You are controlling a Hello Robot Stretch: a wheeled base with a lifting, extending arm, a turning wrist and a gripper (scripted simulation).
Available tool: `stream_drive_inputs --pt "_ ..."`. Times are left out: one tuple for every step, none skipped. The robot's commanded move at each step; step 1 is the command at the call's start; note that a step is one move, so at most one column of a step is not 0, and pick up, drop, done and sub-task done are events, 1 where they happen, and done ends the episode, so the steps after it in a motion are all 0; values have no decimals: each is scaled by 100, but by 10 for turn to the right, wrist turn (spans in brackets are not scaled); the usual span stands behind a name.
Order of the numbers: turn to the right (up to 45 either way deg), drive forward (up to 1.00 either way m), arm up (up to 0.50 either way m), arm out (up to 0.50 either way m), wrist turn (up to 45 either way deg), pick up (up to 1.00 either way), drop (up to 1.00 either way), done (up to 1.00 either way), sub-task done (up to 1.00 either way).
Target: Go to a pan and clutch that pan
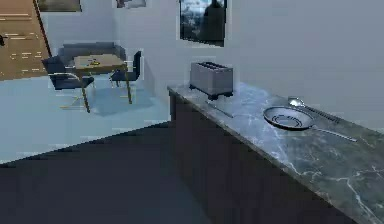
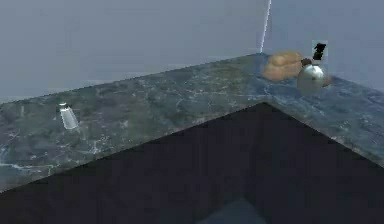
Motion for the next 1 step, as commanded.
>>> stream_drive_inputs --pt "450 0 0 0 0 0 0 0 0"
